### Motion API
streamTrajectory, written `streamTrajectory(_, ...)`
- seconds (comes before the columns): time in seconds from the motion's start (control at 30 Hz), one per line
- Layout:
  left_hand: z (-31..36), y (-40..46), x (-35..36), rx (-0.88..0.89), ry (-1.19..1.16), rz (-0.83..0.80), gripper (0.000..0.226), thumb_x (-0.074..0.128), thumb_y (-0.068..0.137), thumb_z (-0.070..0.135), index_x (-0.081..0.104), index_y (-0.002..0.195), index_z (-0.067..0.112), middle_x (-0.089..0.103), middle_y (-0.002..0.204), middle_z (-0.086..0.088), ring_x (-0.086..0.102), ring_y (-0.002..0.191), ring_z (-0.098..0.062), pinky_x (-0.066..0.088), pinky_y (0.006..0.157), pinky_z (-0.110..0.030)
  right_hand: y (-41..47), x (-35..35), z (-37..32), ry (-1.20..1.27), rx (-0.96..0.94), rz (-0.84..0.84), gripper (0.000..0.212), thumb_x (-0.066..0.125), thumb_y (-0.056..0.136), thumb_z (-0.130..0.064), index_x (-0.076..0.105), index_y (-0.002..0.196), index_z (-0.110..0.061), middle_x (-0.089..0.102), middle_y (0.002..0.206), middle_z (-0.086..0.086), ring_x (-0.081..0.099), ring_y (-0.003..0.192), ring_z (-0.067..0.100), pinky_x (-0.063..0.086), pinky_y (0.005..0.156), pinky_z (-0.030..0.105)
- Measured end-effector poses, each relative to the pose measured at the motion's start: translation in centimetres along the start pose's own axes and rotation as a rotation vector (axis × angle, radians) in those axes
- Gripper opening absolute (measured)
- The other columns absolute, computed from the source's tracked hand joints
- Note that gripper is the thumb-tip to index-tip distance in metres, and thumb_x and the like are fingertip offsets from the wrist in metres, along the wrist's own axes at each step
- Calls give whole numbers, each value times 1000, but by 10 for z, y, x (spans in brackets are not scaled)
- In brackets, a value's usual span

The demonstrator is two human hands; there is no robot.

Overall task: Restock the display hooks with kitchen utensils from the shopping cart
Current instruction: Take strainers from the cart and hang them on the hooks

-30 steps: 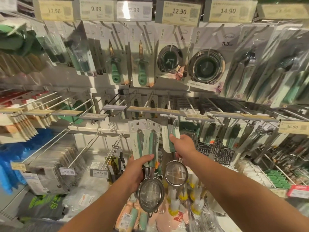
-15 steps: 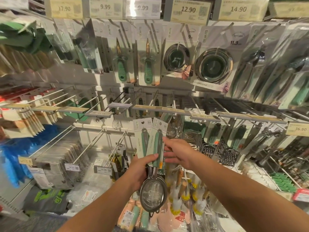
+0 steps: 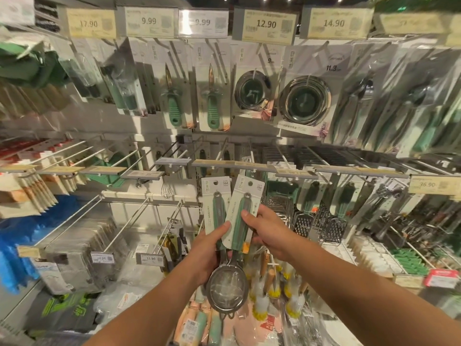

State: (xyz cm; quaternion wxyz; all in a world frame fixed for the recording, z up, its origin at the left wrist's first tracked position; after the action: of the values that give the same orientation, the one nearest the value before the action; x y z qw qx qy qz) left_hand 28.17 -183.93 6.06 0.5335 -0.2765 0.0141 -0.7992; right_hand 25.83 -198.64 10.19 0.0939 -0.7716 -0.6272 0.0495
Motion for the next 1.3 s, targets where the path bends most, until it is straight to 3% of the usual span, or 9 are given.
streamTrajectory(0.13, 0, -2, 6, 8, 36, -29, 38, 73, 95, 27, 68, 129, 13, 78, 108, -14, 74, 74, -20, 53, 55, -30, -6, -4, -4, -30, -31, 37, 27, 62, 103, -28, 59, 129, -22, 75, 121, -4, 72, 112, 20, 55, 100, 54)
streamTrajectory(0.27, 2, 0, 7, 34, 47, -33, 38, 71, 96, 32, 66, 131, 18, 78, 113, -10, 74, 80, -21, 54, 59, -31, -9, -8, -6, -41, -39, 85, 28, 62, 102, -31, 60, 129, -24, 74, 123, -4, 69, 116, 21, 52, 105, 55)
streamTrajectory(0.43, 6, 0, 1, 16, 34, -7, 31, 71, 96, 33, 63, 124, 22, 79, 108, -9, 76, 79, -22, 57, 57, -29, -12, -19, -9, -87, -56, 148, 47, 62, 99, -47, 52, 140, -26, 60, 144, -4, 55, 133, 22, 42, 114, 54)
streamTrajectory(0.57, 5, 2, -6, 10, 50, 27, 42, 72, 95, 34, 61, 131, 18, 77, 115, -14, 74, 98, -30, 56, 59, -32, -10, -27, -14, -92, -60, 205, 35, 57, 105, -37, 53, 137, -24, 61, 140, -4, 57, 130, 22, 44, 113, 53)
streamTrajectory(0.7, 9, 3, -5, 14, 50, 31, 39, 72, 96, 32, 61, 129, 15, 77, 112, -17, 74, 91, -28, 55, 58, -32, -1, -29, -18, -122, -67, 214, 16, 55, 107, -31, 57, 121, -26, 67, 122, -6, 63, 115, 20, 50, 104, 47)
streamTrajectory(0.97, 12, 8, -7, 26, 81, 49, 44, 73, 95, 35, 62, 130, 11, 78, 108, -16, 73, 84, -26, 53, 53, -30, 25, -29, -20, -164, -45, 253, 39, 59, 104, -38, 57, 136, -15, 64, 132, 2, 59, 120, 26, 46, 108, 48)
streamTrajectory(1.13, 11, 8, -12, 17, 78, 53, 42, 71, 96, 33, 63, 128, 8, 77, 104, -19, 71, 85, -28, 52, 53, -30, 39, -30, -19, -155, -10, 233, 71, 60, 100, -47, 37, 157, -11, 43, 160, 8, 44, 144, 33, 38, 118, 51)
streamTrajectory(1.2, 11, 8, -14, 18, 87, 61, 43, 72, 96, 35, 63, 129, 9, 77, 105, -18, 70, 86, -29, 52, 54, -30, 43, -32, -19, -205, 23, 246, 73, 57, 104, -44, 29, 160, -7, 33, 165, 11, 35, 149, 35, 33, 119, 48)
streamTrajectory(1.3, 13, 9, -17, 27, 91, 63, 41, 71, 96, 35, 64, 128, 10, 76, 103, -17, 70, 87, -29, 52, 53, -30, 47, -36, -10, -258, 105, 243, 75, 57, 104, -46, 28, 159, -4, 34, 164, 15, 35, 148, 39, 35, 118, 50)
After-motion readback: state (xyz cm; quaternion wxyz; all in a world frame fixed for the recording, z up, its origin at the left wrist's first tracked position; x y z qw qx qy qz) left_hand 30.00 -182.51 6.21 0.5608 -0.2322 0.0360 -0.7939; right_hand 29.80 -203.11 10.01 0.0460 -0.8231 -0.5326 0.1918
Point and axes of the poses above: each hand's wrist, its own y-axis towards the middle knuckle, its own x-axis out of the palm, z = x × y, the point moved 7 cm from there along y, towards the middle knuckle
